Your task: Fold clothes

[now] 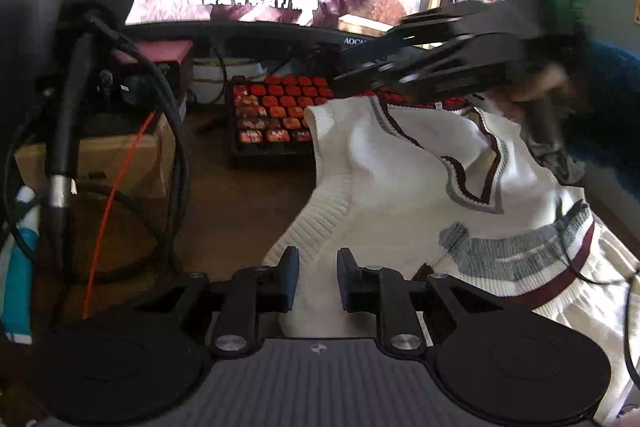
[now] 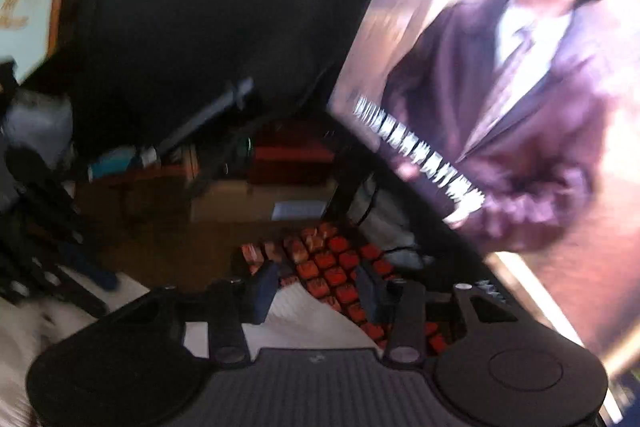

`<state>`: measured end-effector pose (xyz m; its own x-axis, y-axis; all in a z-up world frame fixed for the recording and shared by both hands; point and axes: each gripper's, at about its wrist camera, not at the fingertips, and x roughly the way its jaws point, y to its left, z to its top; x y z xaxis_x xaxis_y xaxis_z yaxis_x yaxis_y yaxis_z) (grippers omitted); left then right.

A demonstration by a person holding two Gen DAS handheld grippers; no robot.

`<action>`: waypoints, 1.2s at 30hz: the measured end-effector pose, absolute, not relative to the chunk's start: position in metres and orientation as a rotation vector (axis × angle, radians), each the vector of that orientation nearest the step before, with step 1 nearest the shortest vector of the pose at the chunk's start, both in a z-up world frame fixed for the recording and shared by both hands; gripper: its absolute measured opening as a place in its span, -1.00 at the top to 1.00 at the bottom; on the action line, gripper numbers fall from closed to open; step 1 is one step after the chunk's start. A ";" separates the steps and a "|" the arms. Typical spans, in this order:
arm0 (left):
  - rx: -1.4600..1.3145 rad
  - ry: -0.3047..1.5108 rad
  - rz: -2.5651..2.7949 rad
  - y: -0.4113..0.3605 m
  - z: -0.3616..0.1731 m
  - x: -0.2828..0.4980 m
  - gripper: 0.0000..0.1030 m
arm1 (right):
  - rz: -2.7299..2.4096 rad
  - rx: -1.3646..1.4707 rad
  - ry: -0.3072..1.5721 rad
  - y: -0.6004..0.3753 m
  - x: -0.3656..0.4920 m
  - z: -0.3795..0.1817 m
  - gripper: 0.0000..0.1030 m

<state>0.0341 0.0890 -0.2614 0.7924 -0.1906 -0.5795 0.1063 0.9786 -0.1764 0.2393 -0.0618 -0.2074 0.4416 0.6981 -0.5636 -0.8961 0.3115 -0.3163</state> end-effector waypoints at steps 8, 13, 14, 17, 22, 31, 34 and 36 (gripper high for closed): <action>-0.132 0.647 -0.194 0.091 -0.262 0.037 0.60 | 1.150 -0.705 0.455 -0.053 0.263 -0.228 0.80; -0.134 0.652 -0.212 0.093 -0.263 0.036 0.62 | 0.974 -0.675 0.258 -0.047 0.246 -0.227 0.92; -0.135 0.653 -0.211 0.093 -0.263 0.036 0.63 | 0.959 -0.654 0.254 -0.044 0.250 -0.227 0.92; -0.134 0.660 -0.206 0.093 -0.262 0.036 0.70 | 0.919 -0.587 0.255 -0.037 0.264 -0.229 1.00; -0.148 0.673 -0.201 0.096 -0.260 0.033 0.70 | 0.876 -0.472 0.262 -0.029 0.285 -0.228 1.00; -0.138 0.682 -0.191 0.099 -0.257 0.039 0.70 | 1.016 -0.598 0.327 -0.075 0.272 -0.209 0.13; -0.128 0.683 -0.187 0.098 -0.257 0.042 0.70 | 0.989 -0.653 0.375 -0.072 0.274 -0.230 0.16; -0.105 0.688 -0.184 0.095 -0.258 0.043 0.69 | 1.006 -0.608 0.401 -0.072 0.280 -0.237 0.22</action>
